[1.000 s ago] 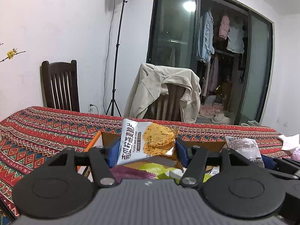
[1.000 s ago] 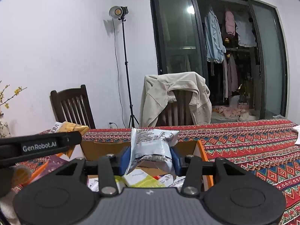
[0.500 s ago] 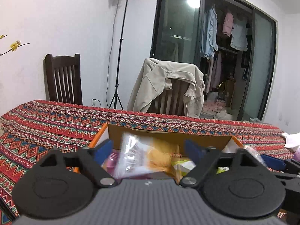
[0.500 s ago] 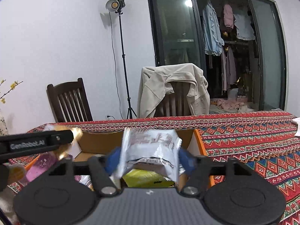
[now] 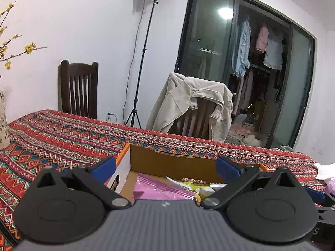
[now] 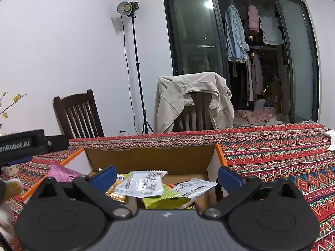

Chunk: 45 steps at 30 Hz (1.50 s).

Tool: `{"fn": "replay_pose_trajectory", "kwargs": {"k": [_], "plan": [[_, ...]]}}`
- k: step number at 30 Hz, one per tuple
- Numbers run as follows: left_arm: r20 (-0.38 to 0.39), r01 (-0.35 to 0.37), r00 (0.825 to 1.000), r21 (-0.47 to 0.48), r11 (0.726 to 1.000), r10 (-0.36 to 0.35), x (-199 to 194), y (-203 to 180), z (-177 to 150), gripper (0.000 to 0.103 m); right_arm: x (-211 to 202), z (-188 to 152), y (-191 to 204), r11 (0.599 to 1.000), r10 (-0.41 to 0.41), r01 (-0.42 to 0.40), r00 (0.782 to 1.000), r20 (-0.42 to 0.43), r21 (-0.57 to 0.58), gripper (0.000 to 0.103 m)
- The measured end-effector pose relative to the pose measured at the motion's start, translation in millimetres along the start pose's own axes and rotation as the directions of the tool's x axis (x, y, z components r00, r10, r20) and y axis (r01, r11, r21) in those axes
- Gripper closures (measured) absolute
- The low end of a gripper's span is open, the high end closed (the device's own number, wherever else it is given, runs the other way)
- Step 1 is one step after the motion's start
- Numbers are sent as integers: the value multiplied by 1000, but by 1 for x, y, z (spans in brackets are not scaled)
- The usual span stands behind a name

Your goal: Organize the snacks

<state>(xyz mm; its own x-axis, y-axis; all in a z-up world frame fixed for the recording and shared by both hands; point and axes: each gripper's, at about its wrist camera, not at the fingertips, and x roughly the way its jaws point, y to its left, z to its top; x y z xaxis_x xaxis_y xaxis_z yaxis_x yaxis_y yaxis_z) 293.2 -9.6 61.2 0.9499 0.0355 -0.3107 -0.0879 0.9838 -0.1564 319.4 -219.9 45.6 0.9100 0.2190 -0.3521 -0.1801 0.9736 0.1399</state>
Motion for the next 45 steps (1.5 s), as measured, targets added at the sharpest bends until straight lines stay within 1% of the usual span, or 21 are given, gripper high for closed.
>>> {"fn": "replay_pose_trajectory", "kwargs": {"k": [3, 6, 10, 11, 13, 17, 22, 25, 29, 34, 40, 45], "plan": [[21, -14, 1000, 21, 1000, 14, -11, -3, 5, 0, -5, 2, 0, 1000, 3, -3, 1000, 16, 5, 0], [50, -7, 999, 22, 1000, 5, -28, -2, 12, 0, -12, 6, 0, 1000, 7, -7, 1000, 31, 4, 0], [64, -18, 998, 50, 999, 15, -52, 3, 15, 0, -26, 14, 1, 999, 29, -30, 999, 33, 19, 0], [67, -25, 998, 52, 998, 22, -60, 5, 15, 0, -32, 16, 1, 999, 41, -42, 999, 34, 28, 0], [77, -16, 997, 48, 999, 13, -74, 9, 16, 0, -46, 21, 0, 997, 62, -64, 997, 44, 43, 0], [90, 6, 996, 57, 998, -11, -104, 16, 14, 0, -80, 23, 2, 996, 78, -80, 995, 68, 27, 0], [83, 34, 996, 61, 998, -39, -135, 26, -2, 0, -125, 5, 4, 995, 98, -99, 991, 87, 6, 0], [62, 44, 997, 59, 997, -48, -150, 32, -15, 0, -146, -11, 6, 994, 111, -111, 991, 77, 1, 0], [37, 65, 997, 64, 996, -68, -170, 40, -35, 0, -168, -33, 8, 994, 106, -105, 993, 55, -13, 0], [10, 76, 997, 65, 995, -77, -189, 47, -62, 0, -184, -57, 10, 994, 108, -108, 994, 11, -9, 0], [-47, 74, 996, 63, 995, -72, -198, 60, -91, 0, -195, -79, 12, 995, 97, -98, 995, -35, -19, 0], [-62, 65, 996, 73, 995, -61, -203, 66, -104, 0, -199, -91, 15, 995, 91, -93, 994, -67, -25, 0]]}}
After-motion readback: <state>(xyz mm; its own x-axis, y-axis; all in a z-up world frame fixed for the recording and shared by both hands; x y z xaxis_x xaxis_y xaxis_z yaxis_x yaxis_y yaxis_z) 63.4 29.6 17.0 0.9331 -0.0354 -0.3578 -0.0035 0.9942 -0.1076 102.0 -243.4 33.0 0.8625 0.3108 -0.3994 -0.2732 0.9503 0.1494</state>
